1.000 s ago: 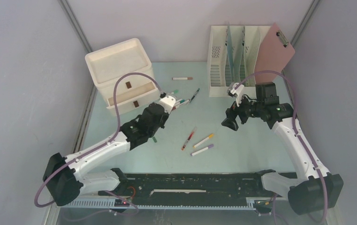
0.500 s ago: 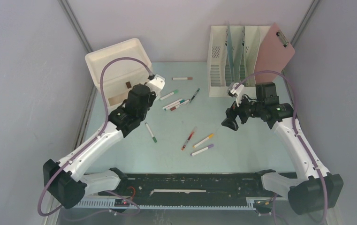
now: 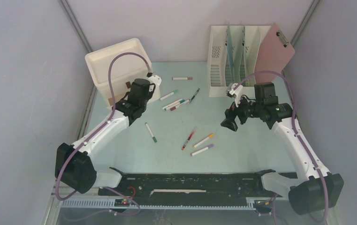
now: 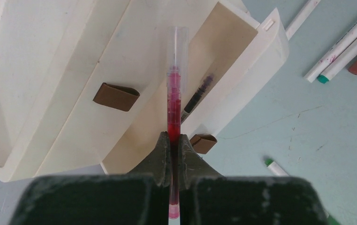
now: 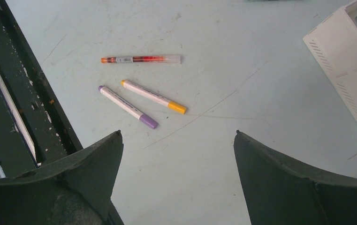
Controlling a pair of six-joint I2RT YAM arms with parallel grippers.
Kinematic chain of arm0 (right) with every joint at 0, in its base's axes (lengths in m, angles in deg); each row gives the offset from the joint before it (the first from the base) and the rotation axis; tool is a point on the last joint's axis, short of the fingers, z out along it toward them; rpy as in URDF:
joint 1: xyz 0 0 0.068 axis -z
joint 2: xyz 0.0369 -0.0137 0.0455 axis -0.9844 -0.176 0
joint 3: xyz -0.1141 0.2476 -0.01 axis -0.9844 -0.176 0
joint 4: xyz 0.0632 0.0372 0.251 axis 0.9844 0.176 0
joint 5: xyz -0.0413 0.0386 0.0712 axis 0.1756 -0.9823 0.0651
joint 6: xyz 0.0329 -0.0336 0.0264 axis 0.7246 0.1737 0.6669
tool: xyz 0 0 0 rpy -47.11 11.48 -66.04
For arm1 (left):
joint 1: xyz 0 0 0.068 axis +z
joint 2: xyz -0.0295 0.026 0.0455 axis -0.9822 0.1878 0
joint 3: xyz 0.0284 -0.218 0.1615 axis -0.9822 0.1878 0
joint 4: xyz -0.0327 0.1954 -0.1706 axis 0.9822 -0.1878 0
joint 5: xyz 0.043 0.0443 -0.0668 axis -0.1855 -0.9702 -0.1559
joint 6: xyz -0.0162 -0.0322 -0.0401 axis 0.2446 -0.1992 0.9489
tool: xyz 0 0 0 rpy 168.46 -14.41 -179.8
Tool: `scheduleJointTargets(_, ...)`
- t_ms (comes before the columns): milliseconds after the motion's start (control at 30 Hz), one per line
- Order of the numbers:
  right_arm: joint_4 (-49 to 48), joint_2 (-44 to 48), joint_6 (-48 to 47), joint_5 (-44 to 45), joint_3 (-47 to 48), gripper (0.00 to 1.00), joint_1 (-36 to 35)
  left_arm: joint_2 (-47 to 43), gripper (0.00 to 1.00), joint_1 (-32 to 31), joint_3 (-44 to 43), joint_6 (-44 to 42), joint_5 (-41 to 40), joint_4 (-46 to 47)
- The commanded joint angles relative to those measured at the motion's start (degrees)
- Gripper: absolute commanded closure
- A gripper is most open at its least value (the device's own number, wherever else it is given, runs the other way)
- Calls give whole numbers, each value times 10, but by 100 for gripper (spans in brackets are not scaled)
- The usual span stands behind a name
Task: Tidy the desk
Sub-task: Place the stationery in the drawer.
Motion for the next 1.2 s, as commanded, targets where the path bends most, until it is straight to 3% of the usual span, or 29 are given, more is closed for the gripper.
scheduleJointTargets(0,-6,6,-9,0,0,5,-6,15,100,14,-39,-24,2,24)
scheduleJointTargets(467,-6,6,-10,-1,0,5,-9,78,99,31,-86,-89,-14,11)
scheduleJointTargets(933,-6,8,-10,0,0,5,-12,107,72,52,-90,-100,-31,34)
scheduleJointTargets(1167,-6,9,-10,0,0,5,-15,105,68,55,-73,-92,-39,61)
